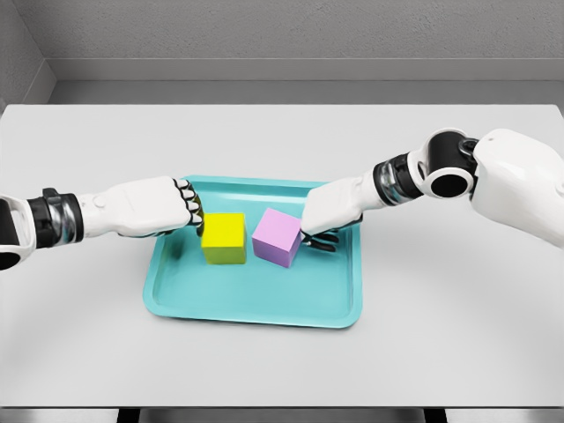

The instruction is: Push two cubes

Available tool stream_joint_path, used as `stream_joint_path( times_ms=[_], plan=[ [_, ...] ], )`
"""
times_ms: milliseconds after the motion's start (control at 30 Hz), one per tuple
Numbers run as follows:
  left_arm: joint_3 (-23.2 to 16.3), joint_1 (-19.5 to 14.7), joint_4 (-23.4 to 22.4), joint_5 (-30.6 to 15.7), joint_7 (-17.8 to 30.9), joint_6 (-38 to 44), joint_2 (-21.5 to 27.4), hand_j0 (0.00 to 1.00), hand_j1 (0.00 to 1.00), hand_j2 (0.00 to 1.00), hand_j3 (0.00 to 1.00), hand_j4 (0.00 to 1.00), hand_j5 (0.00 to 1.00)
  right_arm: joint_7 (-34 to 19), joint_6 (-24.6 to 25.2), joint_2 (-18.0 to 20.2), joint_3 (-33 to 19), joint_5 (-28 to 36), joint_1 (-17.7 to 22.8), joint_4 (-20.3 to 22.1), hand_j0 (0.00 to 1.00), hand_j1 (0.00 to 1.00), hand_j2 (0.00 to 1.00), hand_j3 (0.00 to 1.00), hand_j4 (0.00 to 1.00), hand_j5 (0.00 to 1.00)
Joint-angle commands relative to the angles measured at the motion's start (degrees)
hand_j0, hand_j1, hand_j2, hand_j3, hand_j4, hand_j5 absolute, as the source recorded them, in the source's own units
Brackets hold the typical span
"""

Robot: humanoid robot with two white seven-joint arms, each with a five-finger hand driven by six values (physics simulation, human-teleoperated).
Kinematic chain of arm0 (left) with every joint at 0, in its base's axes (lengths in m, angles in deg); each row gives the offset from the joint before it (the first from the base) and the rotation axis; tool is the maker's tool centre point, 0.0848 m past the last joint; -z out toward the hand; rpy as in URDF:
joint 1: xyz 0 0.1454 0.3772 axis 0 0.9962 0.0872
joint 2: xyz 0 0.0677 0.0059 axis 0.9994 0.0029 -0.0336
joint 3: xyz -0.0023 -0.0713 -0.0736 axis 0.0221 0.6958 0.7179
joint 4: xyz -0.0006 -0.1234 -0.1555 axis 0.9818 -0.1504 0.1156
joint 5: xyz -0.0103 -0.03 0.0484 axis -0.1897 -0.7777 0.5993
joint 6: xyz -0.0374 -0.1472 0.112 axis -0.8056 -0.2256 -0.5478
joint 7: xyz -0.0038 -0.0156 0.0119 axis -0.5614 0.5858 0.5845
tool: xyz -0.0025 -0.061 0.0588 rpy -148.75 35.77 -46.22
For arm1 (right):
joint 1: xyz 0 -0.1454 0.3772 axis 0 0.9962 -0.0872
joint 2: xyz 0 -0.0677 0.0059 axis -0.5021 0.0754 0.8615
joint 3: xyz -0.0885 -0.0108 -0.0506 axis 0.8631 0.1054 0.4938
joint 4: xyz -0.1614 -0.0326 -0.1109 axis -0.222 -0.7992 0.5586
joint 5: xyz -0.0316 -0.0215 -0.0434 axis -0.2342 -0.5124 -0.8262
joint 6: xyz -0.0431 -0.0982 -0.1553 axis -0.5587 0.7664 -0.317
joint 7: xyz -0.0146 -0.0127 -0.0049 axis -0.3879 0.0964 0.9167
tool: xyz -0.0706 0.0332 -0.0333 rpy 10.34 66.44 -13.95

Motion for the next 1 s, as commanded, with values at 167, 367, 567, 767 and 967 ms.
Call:
stream_joint_path(
  times_ms=[167, 367, 567, 767, 967],
  plan=[
    [-0.7, -0.3, 0.0, 1.5, 0.0, -0.1, -1.1, 0.71, 0.71, 0.71, 0.71, 0.71, 0.71, 0.0, 0.5, -1.0, -0.1, 0.2, -0.1, -0.8, 0.11, 0.11, 0.11, 0.11, 0.11, 0.11],
    [-0.9, -0.9, -0.4, 2.4, 0.0, -0.1, -1.9, 0.71, 0.71, 0.71, 0.71, 0.71, 0.71, 0.0, 0.5, -2.1, -0.1, 0.1, -0.3, -1.9, 0.11, 0.11, 0.11, 0.11, 0.11, 0.11],
    [-0.9, -1.8, -0.6, 2.7, 0.0, -0.1, -2.3, 0.71, 0.71, 0.71, 0.71, 0.71, 0.71, 0.0, 0.8, -2.2, -0.2, 0.1, -0.4, -1.9, 0.11, 0.11, 0.11, 0.11, 0.11, 0.11],
    [-1.1, -1.9, -0.7, 4.4, 0.0, -0.1, -4.0, 0.71, 0.71, 0.71, 0.71, 0.71, 0.71, 0.0, 1.5, -3.5, -0.1, 0.1, -0.8, -1.9, 0.11, 0.11, 0.11, 0.11, 0.11, 0.11],
    [-1.1, -1.7, -0.8, 3.8, 0.0, -0.1, -3.5, 0.89, 0.89, 0.89, 0.89, 0.89, 0.89, 0.0, 1.4, -3.1, -0.1, 0.1, -0.9, -1.8, 0.11, 0.11, 0.11, 0.11, 0.11, 0.11]
  ],
)
